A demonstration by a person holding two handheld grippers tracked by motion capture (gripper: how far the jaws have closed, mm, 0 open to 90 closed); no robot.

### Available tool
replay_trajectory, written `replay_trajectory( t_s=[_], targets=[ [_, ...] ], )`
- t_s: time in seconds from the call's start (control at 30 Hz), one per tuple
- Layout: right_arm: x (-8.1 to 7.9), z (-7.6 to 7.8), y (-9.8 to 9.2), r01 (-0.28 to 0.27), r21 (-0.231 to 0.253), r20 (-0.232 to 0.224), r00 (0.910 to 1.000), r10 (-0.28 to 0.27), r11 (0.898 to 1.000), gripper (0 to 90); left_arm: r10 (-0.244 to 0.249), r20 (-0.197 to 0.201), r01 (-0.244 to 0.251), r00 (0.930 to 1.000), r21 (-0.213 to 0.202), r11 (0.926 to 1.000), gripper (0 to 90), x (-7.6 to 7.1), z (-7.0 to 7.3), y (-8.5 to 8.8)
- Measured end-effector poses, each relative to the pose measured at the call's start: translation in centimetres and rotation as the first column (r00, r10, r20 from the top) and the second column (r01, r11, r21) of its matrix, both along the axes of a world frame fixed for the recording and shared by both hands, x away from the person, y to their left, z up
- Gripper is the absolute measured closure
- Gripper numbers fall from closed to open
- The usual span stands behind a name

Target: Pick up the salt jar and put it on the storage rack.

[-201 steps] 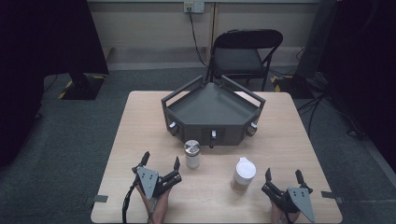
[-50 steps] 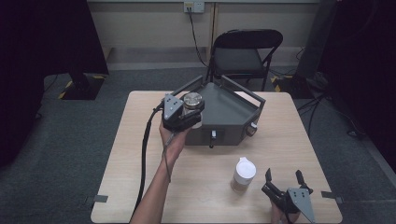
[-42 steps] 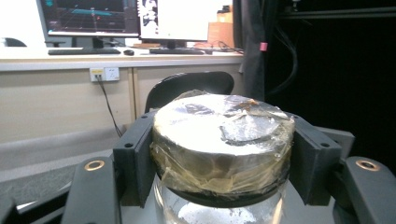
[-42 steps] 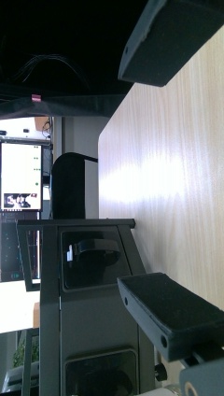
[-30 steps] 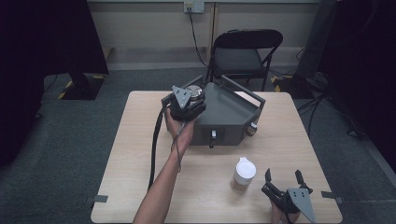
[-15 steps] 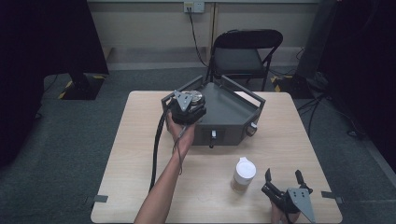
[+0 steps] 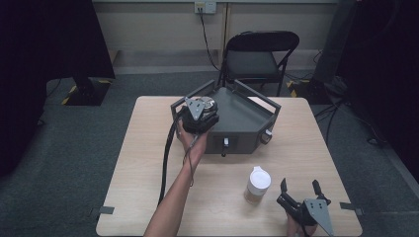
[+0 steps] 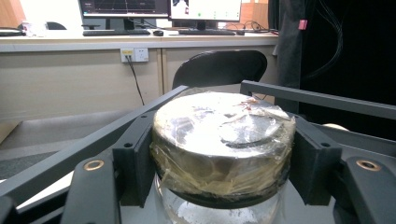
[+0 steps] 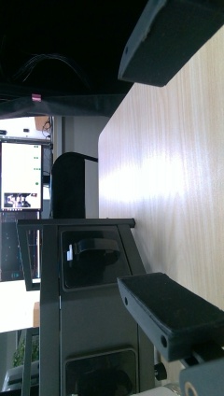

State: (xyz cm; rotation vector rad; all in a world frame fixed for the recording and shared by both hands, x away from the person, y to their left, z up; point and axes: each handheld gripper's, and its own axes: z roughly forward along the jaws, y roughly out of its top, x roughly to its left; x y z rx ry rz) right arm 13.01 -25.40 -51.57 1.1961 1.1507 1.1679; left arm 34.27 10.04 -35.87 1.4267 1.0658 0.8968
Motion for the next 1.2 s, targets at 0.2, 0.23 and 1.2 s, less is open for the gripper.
replay_trajectory(
  t_s=[0.2, 0.23, 1.2],
  targets=[
    [0.0, 0.0, 0.0, 0.001, 0.000, 0.000, 1.0000, -0.001, 1.000, 1.4, -0.003, 0.001, 0.003, 1.0000, 0.000, 1.0000, 34.4, 0.0, 0.0, 0.1],
    [0.0, 0.0, 0.0, 0.000, 0.000, 0.000, 1.0000, 0.000, 1.000, 1.4, -0.004, 0.002, 0.004, 1.0000, 0.002, 1.0000, 34.4, 0.0, 0.0, 0.1],
    [0.0, 0.0, 0.0, -0.002, 0.000, 0.000, 1.0000, 0.002, 1.000, 1.4, 0.052, 0.058, -0.048, 0.9970, -0.057, 0.9972, 0.0, -0.4, -1.0, 0.2]
  ],
)
